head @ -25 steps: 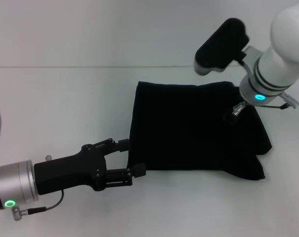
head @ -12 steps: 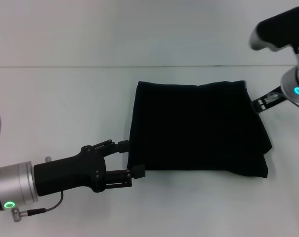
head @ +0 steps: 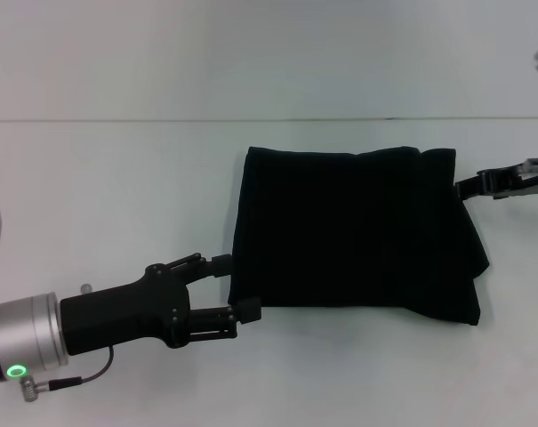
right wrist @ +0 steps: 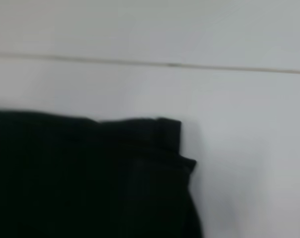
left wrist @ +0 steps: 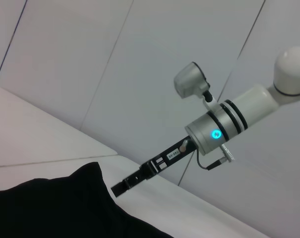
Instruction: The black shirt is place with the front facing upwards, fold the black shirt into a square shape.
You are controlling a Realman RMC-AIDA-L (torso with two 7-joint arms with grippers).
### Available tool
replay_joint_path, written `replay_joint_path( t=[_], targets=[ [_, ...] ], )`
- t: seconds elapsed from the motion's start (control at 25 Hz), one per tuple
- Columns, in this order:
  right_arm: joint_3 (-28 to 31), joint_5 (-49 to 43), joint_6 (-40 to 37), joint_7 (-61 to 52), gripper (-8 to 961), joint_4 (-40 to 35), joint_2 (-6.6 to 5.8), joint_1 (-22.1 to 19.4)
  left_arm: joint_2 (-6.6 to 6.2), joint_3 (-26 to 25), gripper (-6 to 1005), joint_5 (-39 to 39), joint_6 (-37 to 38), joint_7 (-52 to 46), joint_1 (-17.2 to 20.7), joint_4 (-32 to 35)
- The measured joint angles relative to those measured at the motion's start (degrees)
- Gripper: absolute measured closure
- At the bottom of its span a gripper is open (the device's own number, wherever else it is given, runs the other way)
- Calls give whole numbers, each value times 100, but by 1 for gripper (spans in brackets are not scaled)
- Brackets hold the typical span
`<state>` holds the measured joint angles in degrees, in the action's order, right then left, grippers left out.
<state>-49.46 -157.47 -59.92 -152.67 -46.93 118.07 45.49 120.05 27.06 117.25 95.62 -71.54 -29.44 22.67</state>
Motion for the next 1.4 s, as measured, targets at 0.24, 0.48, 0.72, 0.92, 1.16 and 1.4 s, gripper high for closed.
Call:
replay_joint_path(
  t=[0.24,0.48,0.72,0.92,1.16,1.4],
  targets=[
    [629,1821,-201,1127,265,154,-170,-433,0,1,51,0,-6,-4,0,0],
    [631,2876,-604,1815,264,203,-418,-420,0,1,51,-1,-9,-17,-28,-22],
    [-161,893,-650,618,264,207,-591,610,-14,0,52,-1,-74,-18,-49,-41],
    [-319,-657,-585,273,264,175,-316,1243,-14,-7,52,-1,-106,-18,-51,-45],
    [-574,-649,-207,238,264,475,-219,1329,-4,-13,52,-1,-106,-18,-35,-52],
    [-578,-614,215,237,264,1000,-227,1289,0,-26,51,-4,-106,-24,-33,-54]
  ],
)
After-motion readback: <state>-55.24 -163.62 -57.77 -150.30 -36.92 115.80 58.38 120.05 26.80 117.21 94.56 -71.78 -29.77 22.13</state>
